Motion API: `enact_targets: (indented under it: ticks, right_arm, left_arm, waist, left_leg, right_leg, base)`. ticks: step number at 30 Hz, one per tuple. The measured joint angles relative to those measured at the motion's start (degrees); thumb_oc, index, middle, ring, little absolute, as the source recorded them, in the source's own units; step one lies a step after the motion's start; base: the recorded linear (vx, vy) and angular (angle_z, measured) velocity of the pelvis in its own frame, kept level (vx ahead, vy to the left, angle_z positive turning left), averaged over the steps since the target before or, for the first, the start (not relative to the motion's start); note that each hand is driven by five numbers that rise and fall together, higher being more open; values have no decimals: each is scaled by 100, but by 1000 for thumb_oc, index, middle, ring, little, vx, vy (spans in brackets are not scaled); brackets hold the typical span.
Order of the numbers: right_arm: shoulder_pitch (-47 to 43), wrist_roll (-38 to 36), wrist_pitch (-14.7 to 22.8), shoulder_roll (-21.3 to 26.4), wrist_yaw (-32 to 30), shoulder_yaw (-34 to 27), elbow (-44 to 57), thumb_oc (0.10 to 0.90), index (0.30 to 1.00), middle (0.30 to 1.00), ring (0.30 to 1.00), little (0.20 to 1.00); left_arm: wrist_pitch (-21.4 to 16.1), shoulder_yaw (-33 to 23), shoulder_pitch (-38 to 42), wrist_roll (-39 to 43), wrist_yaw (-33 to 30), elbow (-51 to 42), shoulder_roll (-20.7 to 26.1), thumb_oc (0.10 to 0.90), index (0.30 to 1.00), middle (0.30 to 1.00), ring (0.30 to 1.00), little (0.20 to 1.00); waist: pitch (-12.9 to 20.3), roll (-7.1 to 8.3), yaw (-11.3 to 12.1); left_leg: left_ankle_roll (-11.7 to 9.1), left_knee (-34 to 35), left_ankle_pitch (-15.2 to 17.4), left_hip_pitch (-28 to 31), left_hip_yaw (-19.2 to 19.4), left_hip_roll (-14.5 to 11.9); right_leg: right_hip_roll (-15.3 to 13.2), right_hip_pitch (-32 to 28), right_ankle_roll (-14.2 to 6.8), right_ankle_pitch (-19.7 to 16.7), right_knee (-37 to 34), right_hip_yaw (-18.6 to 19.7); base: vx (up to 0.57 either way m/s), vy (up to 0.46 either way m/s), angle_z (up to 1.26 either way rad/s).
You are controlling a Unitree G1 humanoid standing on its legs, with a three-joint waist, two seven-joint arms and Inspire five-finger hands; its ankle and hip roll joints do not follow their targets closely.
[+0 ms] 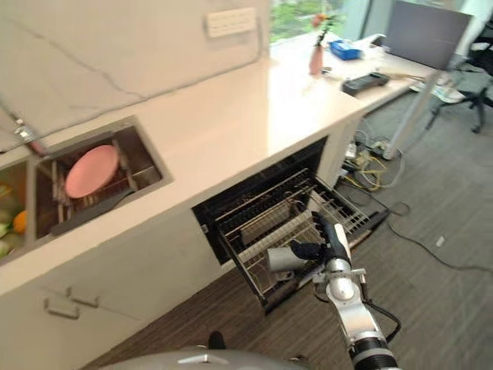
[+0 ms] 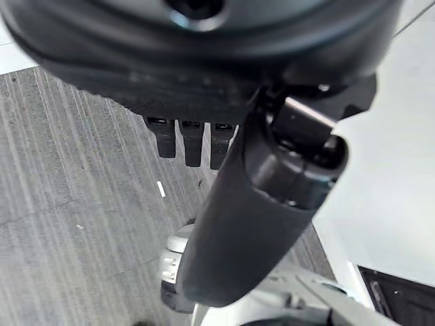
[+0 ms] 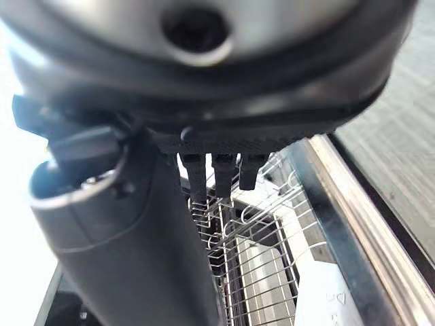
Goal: Place the dishes in the dishwasher.
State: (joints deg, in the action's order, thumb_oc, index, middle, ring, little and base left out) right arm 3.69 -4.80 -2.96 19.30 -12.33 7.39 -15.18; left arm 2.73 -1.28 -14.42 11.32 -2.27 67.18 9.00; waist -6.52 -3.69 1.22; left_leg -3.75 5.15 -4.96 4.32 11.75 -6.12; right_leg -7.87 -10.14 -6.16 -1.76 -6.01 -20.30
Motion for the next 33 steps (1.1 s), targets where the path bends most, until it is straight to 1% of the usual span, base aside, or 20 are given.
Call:
enact_targets:
  ticks: [4,7,9,12,13,16,17,18,19,20,21,22,23,25,26,27,28,30,32,33]
  right_arm:
    - [376,-509,180,315,333,-12,733,800,900,900,900,900]
    - [381,-732,204,567,463,-324,1067,800,900,900,900,900]
    - [294,-878,207,783,439,-449,1224,800,900,900,900,900]
    - [260,-878,253,912,480,-661,1448,800,900,900,900,900]
    - [257,-878,318,981,519,-846,1596,800,900,900,900,900]
    - [217,-873,421,1016,469,-1240,1597,800,900,900,900,900]
    - [202,-876,430,1017,444,-1318,1597,800,900,900,900,900]
    - [212,-867,436,1085,397,-1501,1654,800,900,900,900,900]
    - [224,-860,443,1071,350,-1588,1661,800,900,900,900,900]
    - [236,-805,426,785,304,-1699,1658,800,900,900,900,900]
    - [408,-602,421,481,263,-1723,1782,800,900,900,900,900]
    - [460,-540,411,484,289,-1718,1829,800,900,900,900,900]
    - [478,-376,395,356,244,-1709,1862,800,900,900,900,900]
    - [462,-375,405,251,157,-1721,1915,800,900,900,900,900]
    - [338,-428,412,100,7,-1732,1965,800,900,900,900,900]
    - [228,-435,414,-72,-189,-1729,1996,800,900,900,900,900]
    - [165,-433,418,-74,-155,-1706,2049,800,900,900,900,900]
    - [171,-433,466,-73,-186,-1735,2246,800,900,900,900,900]
    - [133,-456,678,-71,-323,-1813,2802,800,900,900,900,900]
    - [135,-498,777,-70,-308,-1777,2918,800,900,900,900,900]
  left_arm:
    - [-44,17,38,145,31,181,-138,800,900,900,900,900]
    - [-98,19,277,140,63,432,-276,800,900,900,900,900]
    - [-87,-18,286,137,74,580,-378,800,900,900,900,900]
    - [-69,-155,280,10,-15,760,-359,800,900,900,900,900]
    - [-31,-185,334,-174,-86,916,-356,800,900,900,900,900]
    - [-18,-87,501,-359,-141,834,-401,800,900,900,900,900]
    - [-5,-13,541,-552,-169,782,-404,800,900,900,900,900]
    - [3,121,542,-733,-216,777,-402,800,900,900,900,900]
    - [4,174,536,-758,-220,743,-403,800,900,900,900,900]
    - [-5,229,617,-795,-182,748,-238,800,900,900,900,900]
    - [-14,214,660,-805,-156,758,-28,800,900,900,900,900]
    - [-15,169,693,-793,-214,764,-7,800,900,900,900,900]
    - [-8,22,727,-715,-302,793,80,800,900,900,900,900]
    - [-14,23,741,-706,-343,808,133,800,900,900,900,900]
    - [-28,33,858,-683,-368,919,197,800,900,900,900,900]
    - [15,49,1015,-682,-361,1072,322,800,900,900,900,900]
    - [7,61,1036,-681,-372,1104,330,800,900,900,900,900]
    - [75,6,1015,-682,-360,1183,413,800,900,900,900,900]
    - [140,247,1047,-681,-335,1087,327,800,900,900,900,900]
    - [163,257,1079,-681,-335,1051,301,800,900,900,900,900]
  waist:
    - [-75,-221,-46]
    - [-219,-253,-60]
    - [-272,-396,-55]
    - [-288,-432,-171]
    - [-292,-445,-254]
    - [-317,-434,-368]
    - [-311,-443,-425]
    - [-295,-528,-503]
    - [-289,-504,-525]
    - [-361,-212,-465]
    - [-407,21,-437]
    - [-416,10,-337]
    - [-416,28,-306]
    - [-415,26,-304]
    - [-450,103,-346]
    - [-450,220,-496]
    - [-446,241,-358]
    - [-470,213,-341]
    - [-410,282,-526]
    - [-405,268,-607]
  left_leg:
    - [-153,-235,4,-120,11,-183]
    - [-475,-790,-201,-610,-191,-107]
    - [-650,-784,-180,-593,-115,-78]
    - [-878,-923,120,-371,-70,-392]
    - [-1115,-1025,291,-229,-79,-774]
    - [-1120,-925,289,73,146,-1355]
    - [-1058,-862,191,95,230,-1407]
    - [-1055,-711,42,141,224,-1405]
    - [-1114,-664,452,198,125,-1264]
    - [-1069,-784,698,192,131,-873]
    - [-783,-1707,1244,-297,-51,-556]
    - [-653,-2152,1524,-562,-89,-489]
    - [-361,-2670,1795,-670,-159,-276]
    - [-225,-2797,1924,-744,-250,-200]
    - [-20,-2954,1939,-848,-254,-37]
    - [305,-2668,1874,-647,-174,89]
    - [442,-2357,1832,-423,-36,66]
    - [521,-1780,1609,9,19,65]
    - [662,-1232,1469,342,-137,281]
    - [677,-1151,1436,386,-225,297]
  right_leg:
    - [178,97,96,40,-2,152]
    - [-29,198,222,-67,0,-46]
    - [-178,215,235,-102,18,-136]
    - [-308,237,142,-171,38,-286]
    - [-362,239,54,-226,64,-385]
    - [-658,250,-209,-345,183,-622]
    - [-717,229,-295,-357,204,-709]
    - [-968,194,-591,-443,276,-810]
    - [-1132,188,-708,-525,294,-850]
    - [-1575,101,-786,-666,324,-865]
    - [-1976,50,-289,-1213,380,-865]
    - [-2058,103,-147,-1500,475,-805]
    - [-2356,263,258,-1759,966,-667]
    - [-2474,461,378,-1820,1432,-428]
    - [-2623,875,754,-2685,2011,213]
    - [-2551,1481,545,-2634,3077,952]
    - [-2102,1774,96,-1509,3261,978]
    - [-1373,1890,228,-448,3277,595]
    - [-748,2062,245,-45,2693,-239]
    - [-516,2106,236,-15,2417,-13]
  base:
    - [-106,-32,-20]
    - [-115,94,22]
    - [-77,211,22]
    - [-133,393,28]
    - [-159,463,44]
    - [-136,542,60]
    - [-41,590,71]
    - [26,603,74]
    - [17,585,65]
    - [14,589,69]
    - [3,568,58]
    - [-71,565,62]
    - [-55,517,35]
    - [-9,343,35]
    - [50,365,75]
    - [64,467,46]
    - [62,394,13]
    - [85,282,-11]
    - [173,157,37]
    - [124,37,61]
